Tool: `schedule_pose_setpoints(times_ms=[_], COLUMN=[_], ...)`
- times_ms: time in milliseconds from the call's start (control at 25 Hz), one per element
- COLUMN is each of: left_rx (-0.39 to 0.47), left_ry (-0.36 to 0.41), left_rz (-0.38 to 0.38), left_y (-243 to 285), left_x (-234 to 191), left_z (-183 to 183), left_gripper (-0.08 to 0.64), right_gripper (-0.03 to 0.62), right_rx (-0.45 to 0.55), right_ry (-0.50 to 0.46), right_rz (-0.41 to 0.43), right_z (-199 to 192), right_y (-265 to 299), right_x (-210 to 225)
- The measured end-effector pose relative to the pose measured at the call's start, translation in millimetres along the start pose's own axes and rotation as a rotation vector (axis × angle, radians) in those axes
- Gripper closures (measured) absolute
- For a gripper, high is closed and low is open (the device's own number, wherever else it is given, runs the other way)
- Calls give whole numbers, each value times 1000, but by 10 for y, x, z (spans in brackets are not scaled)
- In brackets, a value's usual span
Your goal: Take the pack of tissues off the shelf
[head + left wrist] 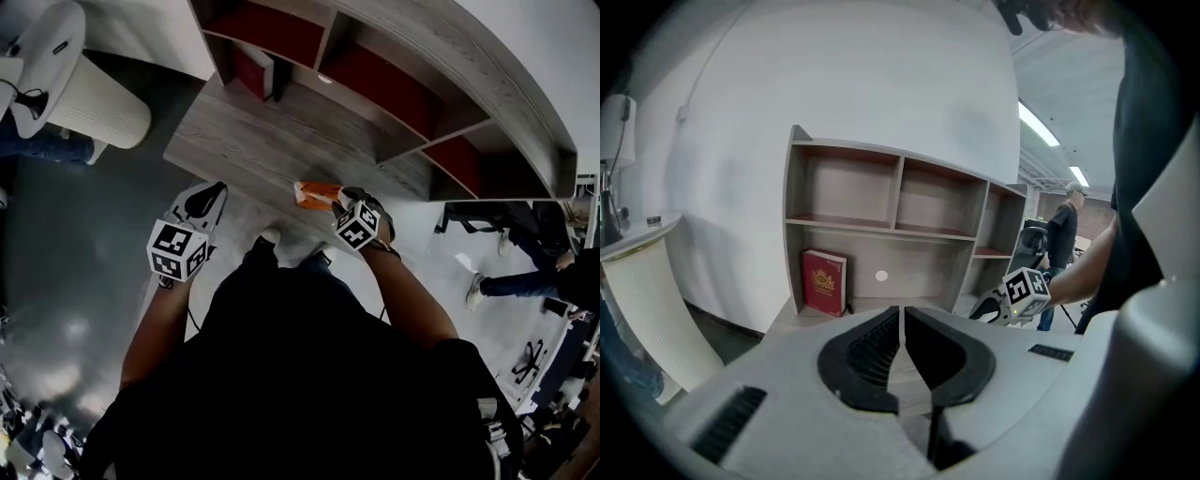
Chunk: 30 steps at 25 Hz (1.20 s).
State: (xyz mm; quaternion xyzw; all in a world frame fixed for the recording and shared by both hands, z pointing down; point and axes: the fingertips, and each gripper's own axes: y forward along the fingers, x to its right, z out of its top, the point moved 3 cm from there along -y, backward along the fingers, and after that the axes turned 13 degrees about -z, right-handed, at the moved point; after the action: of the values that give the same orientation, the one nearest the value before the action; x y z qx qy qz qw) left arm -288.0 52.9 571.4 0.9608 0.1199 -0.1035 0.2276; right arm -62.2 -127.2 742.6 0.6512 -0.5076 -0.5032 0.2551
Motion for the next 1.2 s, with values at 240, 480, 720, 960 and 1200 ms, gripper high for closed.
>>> schedule_pose_setpoints(times_ms=[240,480,720,960,1200], left_rx=[-5,-21,-32,-35,-29], left_ry=[46,106,155,203,239], left_rz=[-56,-129,-211,-291,-358], left_y=[182,455,773,1089,1308], left_x=[54,206,391,646,857], left_z=[194,398,585,756,888], left_gripper=[528,528,528,528,528], right_gripper=[483,500,516,535,540], right_rx=[38,95,156,171,178], right_ry=[63,170,220,271,335], right_rz=[-92,-171,-265,-351,-424], right_z=[-20,-63,-68,-271,-469], right_y=[-250,-652,-1120,-1487,-1837], right_x=[263,520,744,900,1033])
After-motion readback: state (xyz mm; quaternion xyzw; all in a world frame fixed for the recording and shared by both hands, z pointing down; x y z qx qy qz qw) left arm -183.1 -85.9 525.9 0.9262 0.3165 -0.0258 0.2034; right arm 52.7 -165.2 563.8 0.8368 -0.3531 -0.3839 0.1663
